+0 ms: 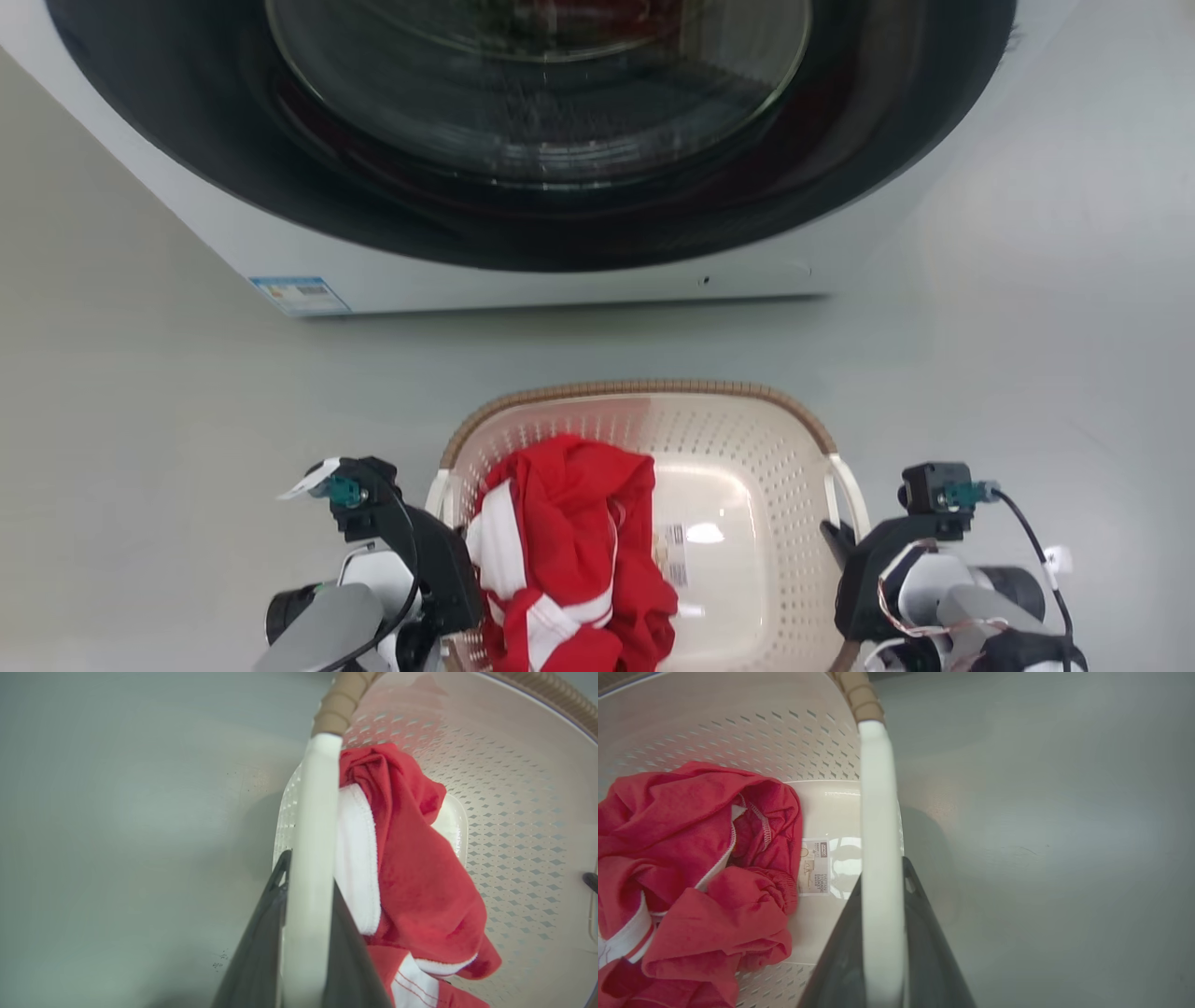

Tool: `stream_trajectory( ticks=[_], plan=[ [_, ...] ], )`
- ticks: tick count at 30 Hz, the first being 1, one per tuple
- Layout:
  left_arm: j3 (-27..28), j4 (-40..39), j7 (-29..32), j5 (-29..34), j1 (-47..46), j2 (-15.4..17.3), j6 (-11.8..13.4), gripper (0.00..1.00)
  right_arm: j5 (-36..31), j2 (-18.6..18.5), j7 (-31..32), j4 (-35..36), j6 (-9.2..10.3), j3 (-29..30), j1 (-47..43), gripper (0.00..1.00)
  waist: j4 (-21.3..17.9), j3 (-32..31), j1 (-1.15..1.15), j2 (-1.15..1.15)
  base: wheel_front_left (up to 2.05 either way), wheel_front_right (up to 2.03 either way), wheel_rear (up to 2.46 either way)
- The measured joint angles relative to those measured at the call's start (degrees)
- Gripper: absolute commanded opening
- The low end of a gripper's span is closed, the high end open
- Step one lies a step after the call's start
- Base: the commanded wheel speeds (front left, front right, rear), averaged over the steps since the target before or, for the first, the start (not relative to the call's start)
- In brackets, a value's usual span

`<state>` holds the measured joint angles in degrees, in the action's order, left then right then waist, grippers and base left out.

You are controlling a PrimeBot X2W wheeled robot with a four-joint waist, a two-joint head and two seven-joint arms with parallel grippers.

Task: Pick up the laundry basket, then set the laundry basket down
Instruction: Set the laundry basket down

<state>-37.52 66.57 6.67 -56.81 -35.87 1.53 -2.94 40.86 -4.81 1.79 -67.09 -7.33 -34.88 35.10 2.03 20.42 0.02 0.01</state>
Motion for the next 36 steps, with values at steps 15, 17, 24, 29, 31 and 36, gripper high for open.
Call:
stream_trajectory(
  ticks=[15,17,24,29,31,36],
  plan=[
    [0.5,-1.1,-5.5,0.1,-8.1,0.1,1.5,0.0,-2.1,-1.2,-5.9,1.5,0.04,-0.4,8.7,0.0,-0.2,12.9,-0.01,0.0,0.0,0.0,0.0],
    [0.6,-1.0,-6.1,0.3,-9.3,0.1,1.5,0.0,-2.1,-1.3,-6.5,1.6,0.11,-0.5,9.9,0.0,-0.2,14.6,-0.01,0.0,0.0,0.0,0.0],
    [1.5,-0.7,-8.6,0.5,-12.7,0.4,1.4,0.0,-3.0,-1.3,-9.2,1.9,0.74,-0.4,13.3,0.0,-0.2,20.5,-0.01,0.0,0.0,0.0,0.0],
    [1.5,-0.4,-10.3,0.5,-14.0,0.3,1.3,0.0,-3.7,-1.3,-11.2,1.8,0.8,-0.6,14.4,0.0,-0.2,23.8,-0.01,0.0,0.0,0.0,0.0],
    [1.5,-0.2,-11.0,0.6,-14.5,0.3,1.0,0.0,-4.1,-1.3,-11.9,1.8,0.88,-0.7,15.1,0.0,-0.2,24.9,-0.01,0.0,0.0,0.0,0.0],
    [1.4,0.1,-12.4,1.0,-15.9,0.3,0.8,0.0,-4.3,-1.3,-13.3,1.6,1.63,-0.8,16.2,0.0,-0.1,27.1,-0.01,0.0,0.0,0.0,0.0]
  ],
)
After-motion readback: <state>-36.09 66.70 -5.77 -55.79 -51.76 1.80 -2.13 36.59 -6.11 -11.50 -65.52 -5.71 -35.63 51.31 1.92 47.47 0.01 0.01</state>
